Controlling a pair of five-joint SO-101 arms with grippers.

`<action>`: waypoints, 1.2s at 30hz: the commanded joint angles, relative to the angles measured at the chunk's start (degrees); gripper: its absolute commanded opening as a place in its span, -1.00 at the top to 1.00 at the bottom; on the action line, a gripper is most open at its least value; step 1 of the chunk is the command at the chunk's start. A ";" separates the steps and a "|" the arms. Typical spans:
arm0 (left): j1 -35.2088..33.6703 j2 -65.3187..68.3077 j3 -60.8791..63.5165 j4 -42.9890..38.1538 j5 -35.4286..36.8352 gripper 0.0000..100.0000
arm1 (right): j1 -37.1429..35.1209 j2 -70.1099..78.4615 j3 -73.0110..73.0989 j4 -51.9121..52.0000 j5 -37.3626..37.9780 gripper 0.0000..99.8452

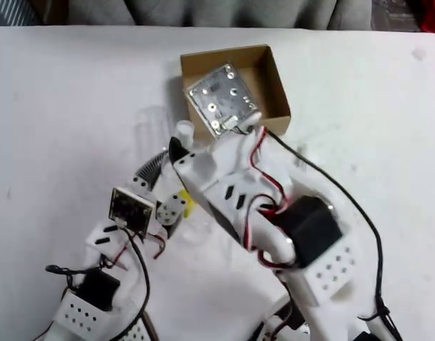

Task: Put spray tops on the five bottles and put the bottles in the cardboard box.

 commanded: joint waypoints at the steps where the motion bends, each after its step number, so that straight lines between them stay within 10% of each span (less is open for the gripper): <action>1: 0.04 -1.54 -0.35 -2.20 -0.53 0.96 | 1.54 -1.01 -8.44 3.38 0.70 0.67; 13: -1.71 -1.19 -3.96 -0.88 5.54 0.96 | 15.78 -1.63 -4.04 14.55 -0.97 0.98; 21: -7.69 9.80 -15.65 6.42 12.57 0.96 | 10.59 -5.49 6.07 20.88 -0.62 0.97; 36: -12.35 35.30 -28.31 6.33 12.57 0.96 | -6.64 -18.95 53.45 -27.65 -4.92 0.97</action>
